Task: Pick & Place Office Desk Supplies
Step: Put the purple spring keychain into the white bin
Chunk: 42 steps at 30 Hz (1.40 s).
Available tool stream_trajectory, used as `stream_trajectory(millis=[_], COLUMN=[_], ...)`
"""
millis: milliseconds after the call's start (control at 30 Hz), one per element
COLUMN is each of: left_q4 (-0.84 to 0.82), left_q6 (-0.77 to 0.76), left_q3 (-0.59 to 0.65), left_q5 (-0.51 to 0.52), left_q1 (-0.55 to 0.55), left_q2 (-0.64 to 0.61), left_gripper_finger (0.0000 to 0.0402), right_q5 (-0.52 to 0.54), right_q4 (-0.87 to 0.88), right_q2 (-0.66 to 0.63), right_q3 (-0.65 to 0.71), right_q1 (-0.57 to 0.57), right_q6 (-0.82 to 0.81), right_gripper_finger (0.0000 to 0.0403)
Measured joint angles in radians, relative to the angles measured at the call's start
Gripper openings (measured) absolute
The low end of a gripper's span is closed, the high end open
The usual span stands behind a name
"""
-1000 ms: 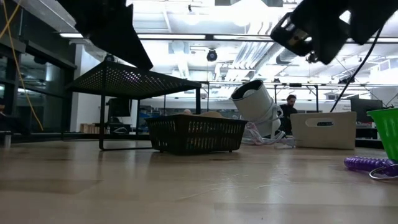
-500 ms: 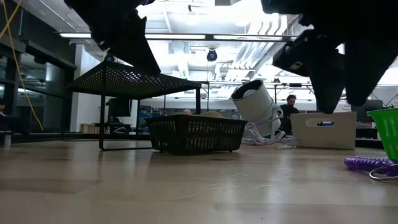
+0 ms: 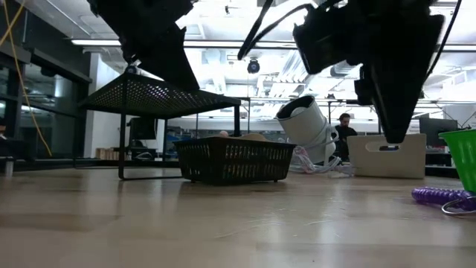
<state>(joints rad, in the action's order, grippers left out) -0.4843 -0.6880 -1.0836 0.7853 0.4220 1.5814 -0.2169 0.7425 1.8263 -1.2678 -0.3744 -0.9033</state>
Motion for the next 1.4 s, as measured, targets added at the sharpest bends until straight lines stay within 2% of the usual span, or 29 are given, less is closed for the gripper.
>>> stream_trajectory(millis=[100, 667, 1100, 1400], left_q4=[0.000, 0.002, 0.031, 0.033], left_q6=[0.000, 0.000, 0.000, 0.000], left_q3=[0.000, 0.000, 0.000, 0.000], left_q5=[0.000, 0.000, 0.001, 0.001], left_q1=[-0.008, -0.023, -0.023, -0.023], left_q2=[0.000, 0.000, 0.000, 0.000], left_gripper_finger=[0.0084, 0.0084, 0.0084, 0.0084], right_q5=[-0.007, 0.058, -0.027, -0.029], right_q4=[0.002, 0.028, 0.021, 0.024], right_q2=[0.000, 0.022, 0.095, 0.095], right_q3=[0.000, 0.002, 0.001, 0.001], right_q1=[0.015, -0.009, -0.012, -0.012], right_q6=[-0.044, -0.034, -0.070, -0.113], right_gripper_finger=[0.0117, 0.0117, 0.0117, 0.0117])
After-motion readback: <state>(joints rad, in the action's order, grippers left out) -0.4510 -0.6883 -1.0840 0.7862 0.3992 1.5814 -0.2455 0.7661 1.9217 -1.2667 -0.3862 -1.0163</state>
